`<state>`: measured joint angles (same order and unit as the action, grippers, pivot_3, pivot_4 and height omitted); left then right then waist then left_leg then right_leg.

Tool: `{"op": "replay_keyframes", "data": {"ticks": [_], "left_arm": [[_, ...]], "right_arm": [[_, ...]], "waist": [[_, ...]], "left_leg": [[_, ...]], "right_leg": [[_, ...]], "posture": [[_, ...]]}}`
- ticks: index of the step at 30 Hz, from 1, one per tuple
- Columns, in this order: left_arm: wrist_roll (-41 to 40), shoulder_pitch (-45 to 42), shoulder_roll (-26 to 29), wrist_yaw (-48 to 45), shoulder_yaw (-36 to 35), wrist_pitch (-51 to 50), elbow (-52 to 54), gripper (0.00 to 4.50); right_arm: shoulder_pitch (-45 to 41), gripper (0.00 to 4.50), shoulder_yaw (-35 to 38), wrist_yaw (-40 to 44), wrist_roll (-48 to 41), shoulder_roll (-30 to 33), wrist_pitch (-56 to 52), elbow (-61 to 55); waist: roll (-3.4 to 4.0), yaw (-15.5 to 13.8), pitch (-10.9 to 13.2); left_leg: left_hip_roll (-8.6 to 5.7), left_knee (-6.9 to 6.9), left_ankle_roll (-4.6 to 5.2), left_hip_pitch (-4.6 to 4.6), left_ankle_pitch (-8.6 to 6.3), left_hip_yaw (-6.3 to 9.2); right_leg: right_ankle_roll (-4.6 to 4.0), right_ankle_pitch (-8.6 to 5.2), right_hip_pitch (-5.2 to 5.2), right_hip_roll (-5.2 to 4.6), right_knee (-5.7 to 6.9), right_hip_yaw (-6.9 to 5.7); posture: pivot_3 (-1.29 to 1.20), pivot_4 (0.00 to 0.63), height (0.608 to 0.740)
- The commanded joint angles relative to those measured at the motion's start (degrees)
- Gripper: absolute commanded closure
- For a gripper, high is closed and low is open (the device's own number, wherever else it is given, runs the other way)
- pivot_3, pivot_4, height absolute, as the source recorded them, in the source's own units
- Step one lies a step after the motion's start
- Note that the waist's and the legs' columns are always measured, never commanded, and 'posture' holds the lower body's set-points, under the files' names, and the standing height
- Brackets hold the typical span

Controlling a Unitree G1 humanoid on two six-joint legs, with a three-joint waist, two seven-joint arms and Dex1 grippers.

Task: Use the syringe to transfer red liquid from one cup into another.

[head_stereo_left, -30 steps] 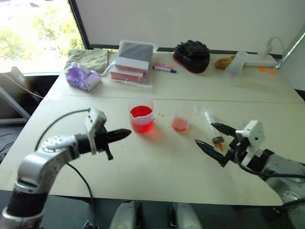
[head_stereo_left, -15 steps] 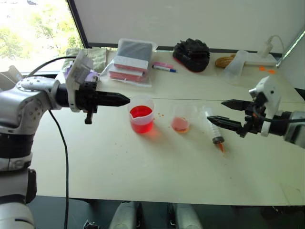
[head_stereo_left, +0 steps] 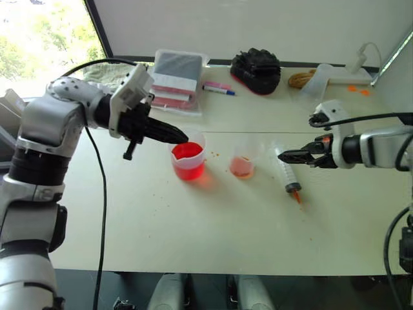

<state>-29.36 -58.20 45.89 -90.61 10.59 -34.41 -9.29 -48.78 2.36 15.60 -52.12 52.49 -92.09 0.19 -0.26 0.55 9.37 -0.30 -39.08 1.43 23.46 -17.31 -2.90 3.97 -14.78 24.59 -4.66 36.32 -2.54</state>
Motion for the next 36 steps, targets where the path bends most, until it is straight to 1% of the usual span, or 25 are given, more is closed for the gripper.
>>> {"op": "replay_keyframes", "data": {"ticks": [1, 3, 6, 11, 19, 26, 27, 28, 29, 30, 31, 32, 33, 36], "left_arm": [[0.5, -1.9, -0.2, -0.8, -0.9, 0.4, -0.1, 4.50], [0.8, -2.0, -0.6, -0.7, -1.2, 0.6, 0.0, 4.50], [0.9, -2.2, -0.8, -0.7, -1.6, 0.3, 0.0, 4.50], [0.9, -1.9, -0.9, 0.5, -2.6, -0.4, 0.6, 4.50], [0.3, 0.0, -0.3, 2.6, -4.0, -1.4, 3.0, 4.50], [0.2, 1.1, -0.3, 4.2, -5.1, -2.1, 4.6, 4.50], [0.1, 1.2, -0.3, 4.4, -5.2, -2.2, 4.8, 4.50], [0.0, 1.4, -0.3, 4.6, -5.3, -2.4, 5.1, 4.50], [-0.1, 1.5, -0.3, 4.8, -5.4, -2.5, 5.3, 4.50], [-0.2, 1.6, -0.3, 5.0, -5.5, -2.7, 5.5, 4.50], [-0.2, 1.7, -0.3, 5.3, -5.5, -2.8, 5.6, 4.50], [-0.3, 1.7, -0.3, 5.4, -5.6, -2.8, 5.7, 4.50], [-0.3, 1.8, -0.3, 5.6, -5.6, -2.8, 5.8, 4.50], [-0.6, 1.9, -0.2, 6.0, -5.8, -3.0, 5.9, 4.50]], "right_arm": [[-5.3, 0.03, -3.0, -5.8, -2.1, -0.7, -0.4, 8.1], [-8.5, 0.03, -6.7, -8.7, -1.7, -2.1, -0.4, 12.5], [-11.7, 0.03, -8.8, -12.9, 0.4, -5.1, -0.4, 17.3], [-13.5, 0.03, -12.3, -15.1, 1.0, -7.2, -0.4, 20.7], [-13.9, 0.03, -15.4, -16.6, 6.3, -10.4, -0.4, 26.5], [-14.7, 0.03, -17.0, -14.4, 10.6, -13.3, -0.4, 27.4], [-14.9, 0.54, -16.9, -14.2, 11.2, -13.7, -0.4, 27.7], [-15.0, 0.84, -17.1, -13.8, 11.7, -14.0, -0.4, 27.8], [-15.1, 1.33, -17.2, -13.4, 12.2, -14.3, -0.4, 27.9], [-15.1, 1.96, -17.4, -12.9, 12.5, -14.5, -0.4, 27.9], [-15.0, 2.30, -17.4, -12.6, 12.8, -14.6, -0.4, 27.8], [-15.0, 2.88, -17.4, -12.3, 13.1, -14.7, -0.4, 27.7], [-14.9, 3.12, -17.5, -11.9, 13.3, -14.7, -0.4, 27.6], [-14.8, 3.12, -18.2, -10.9, 13.4, -14.2, -0.4, 27.3]], "waist": [[0.00, 0.1, 0.0], [0.00, 0.2, 0.0], [0.00, 0.5, 0.0], [0.00, 0.1, 0.0], [0.00, 0.3, 0.0], [0.00, 0.4, 0.0], [0.00, 0.4, 0.0], [0.00, 0.4, 0.0], [0.00, 0.4, 0.0], [0.00, 0.4, 0.0], [0.00, 0.4, 0.0], [-0.01, 0.4, 0.0], [-0.01, 0.3, 0.0], [-0.01, 0.4, 0.0]], "left_leg": [[0.00, 0.00, 0.00, 0.00, 0.00, -0.02], [0.00, 0.00, 0.01, 0.00, 0.00, -0.02], [0.01, 0.00, 0.01, -0.01, 0.00, -0.03], [0.02, 0.00, 0.02, 0.01, 0.00, -0.03], [0.01, -0.05, 0.05, 0.02, -0.01, -0.06], [0.02, -0.06, 0.05, 0.01, 0.00, -0.06], [0.02, -0.06, 0.05, 0.01, 0.00, -0.06], [0.03, -0.06, 0.05, 0.00, 0.00, -0.06], [0.02, -0.06, 0.05, 0.00, 0.00, -0.06], [0.02, -0.06, 0.05, 0.00, 0.00, -0.06], [0.02, -0.06, 0.05, 0.00, 0.00, -0.06], [0.02, -0.07, 0.05, 0.00, 0.00, -0.06], [0.02, -0.07, 0.05, 0.00, 0.00, -0.06], [0.02, -0.09, 0.05, -0.01, 0.00, -0.07]], "right_leg": [[0.02, 0.01, 0.00, 0.00, 0.00, 0.00], [0.07, 0.04, 0.00, 0.03, 0.01, 0.00], [0.15, 0.08, 0.00, 0.09, 0.04, 0.00], [0.24, 0.13, 0.01, 0.15, 0.06, 0.00], [0.33, 0.18, 0.00, 0.17, 0.07, 0.03], [0.34, 0.19, 0.00, 0.21, 0.09, 0.03], [0.34, 0.19, 0.00, 0.21, 0.10, 0.04], [0.34, 0.19, 0.00, 0.22, 0.11, 0.04], [0.34, 0.19, 0.00, 0.22, 0.12, 0.04], [0.34, 0.19, 0.00, 0.22, 0.12, 0.05], [0.34, 0.19, 0.00, 0.22, 0.13, 0.05], [0.34, 0.19, 0.00, 0.22, 0.13, 0.05], [0.35, 0.19, 0.00, 0.23, 0.13, 0.05], [0.37, 0.20, -0.02, 0.23, 0.13, 0.06]], "posture": [[0.00, 0.150, 0.740], [0.00, 0.150, 0.740], [0.00, 0.150, 0.740], [0.00, 0.150, 0.740], [0.00, 0.150, 0.740], [0.00, 0.150, 0.740], [0.00, 0.150, 0.740], [0.00, 0.150, 0.740], [0.00, 0.150, 0.740], [0.00, 0.150, 0.740], [0.00, 0.150, 0.740], [0.00, 0.150, 0.740], [0.00, 0.150, 0.740], [0.00, 0.150, 0.740]]}}
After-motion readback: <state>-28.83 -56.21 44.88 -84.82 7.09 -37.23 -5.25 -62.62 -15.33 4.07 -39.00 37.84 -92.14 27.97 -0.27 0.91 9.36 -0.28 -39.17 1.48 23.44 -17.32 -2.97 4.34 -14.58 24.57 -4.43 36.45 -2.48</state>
